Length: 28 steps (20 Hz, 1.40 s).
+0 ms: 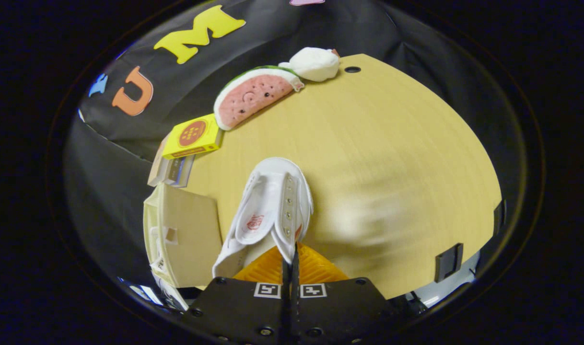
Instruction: Open the storage box then place both shoes into the box .Put the left shoe in first, then the right shoe, with the right side of both shoes facing outward in a uniform manner.
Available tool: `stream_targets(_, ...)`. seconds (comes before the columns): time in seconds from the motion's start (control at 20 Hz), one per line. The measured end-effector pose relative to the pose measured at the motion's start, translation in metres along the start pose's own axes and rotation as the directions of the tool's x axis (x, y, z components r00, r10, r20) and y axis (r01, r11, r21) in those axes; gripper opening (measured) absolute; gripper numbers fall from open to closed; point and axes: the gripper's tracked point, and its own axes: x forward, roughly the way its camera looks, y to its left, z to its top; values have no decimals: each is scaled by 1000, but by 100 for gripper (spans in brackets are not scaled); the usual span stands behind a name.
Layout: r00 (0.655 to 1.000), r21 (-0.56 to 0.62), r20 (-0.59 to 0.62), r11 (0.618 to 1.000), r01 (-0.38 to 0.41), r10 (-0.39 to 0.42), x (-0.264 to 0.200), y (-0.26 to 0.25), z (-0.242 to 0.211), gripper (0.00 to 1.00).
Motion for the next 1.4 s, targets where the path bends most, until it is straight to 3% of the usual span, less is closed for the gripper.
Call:
stream_targets(0.5,980,-5,22,980,-198,198,-45,166,-28,0)
stream_targets(0.7,972,-66,40,971,-229,232,-34,224,-33,0)
stream_targets(1.05,982,-171,48,970,-172,182,0,278,-62,0)
stream_targets(1.4,994,-185,80,981,-63,79,42,262,-68,0)
